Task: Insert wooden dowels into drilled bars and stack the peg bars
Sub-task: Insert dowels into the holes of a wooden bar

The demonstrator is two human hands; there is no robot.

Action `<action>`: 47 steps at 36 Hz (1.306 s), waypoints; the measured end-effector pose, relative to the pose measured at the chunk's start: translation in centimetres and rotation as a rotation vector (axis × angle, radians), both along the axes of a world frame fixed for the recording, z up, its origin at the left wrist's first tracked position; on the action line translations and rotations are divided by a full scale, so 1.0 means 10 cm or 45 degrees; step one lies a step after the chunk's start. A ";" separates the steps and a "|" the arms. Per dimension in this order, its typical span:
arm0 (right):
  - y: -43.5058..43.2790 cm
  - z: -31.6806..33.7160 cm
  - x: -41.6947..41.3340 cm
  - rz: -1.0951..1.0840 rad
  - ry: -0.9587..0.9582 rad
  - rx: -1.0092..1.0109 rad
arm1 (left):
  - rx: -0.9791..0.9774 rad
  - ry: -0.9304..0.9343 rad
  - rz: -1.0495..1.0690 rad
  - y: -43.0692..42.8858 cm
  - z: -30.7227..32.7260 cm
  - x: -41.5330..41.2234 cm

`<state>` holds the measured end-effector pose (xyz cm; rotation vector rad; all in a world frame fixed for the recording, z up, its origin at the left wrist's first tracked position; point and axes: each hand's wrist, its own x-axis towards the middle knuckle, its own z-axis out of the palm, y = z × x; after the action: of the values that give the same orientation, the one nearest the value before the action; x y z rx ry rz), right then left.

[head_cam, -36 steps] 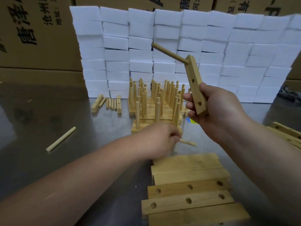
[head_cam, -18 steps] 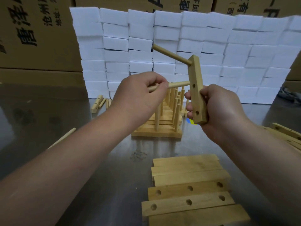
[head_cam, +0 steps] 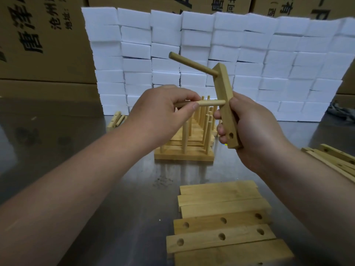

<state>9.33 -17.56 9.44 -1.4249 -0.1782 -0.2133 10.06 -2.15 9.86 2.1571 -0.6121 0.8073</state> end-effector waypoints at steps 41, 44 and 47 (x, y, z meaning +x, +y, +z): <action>0.14 -0.25 -0.08 -0.171 -0.081 -0.316 | -0.045 0.434 0.083 -0.02 -0.02 -0.05; 0.15 -0.27 -0.09 -0.149 -0.104 -0.358 | 0.004 0.454 0.103 -0.01 -0.04 -0.04; 0.13 -0.24 -0.09 -0.122 -0.082 -0.328 | 0.027 0.414 0.127 -0.02 -0.04 -0.03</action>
<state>8.42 -16.26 7.06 -1.6853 -0.1958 -0.3245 9.76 -2.30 9.49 2.2875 -0.3500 0.4855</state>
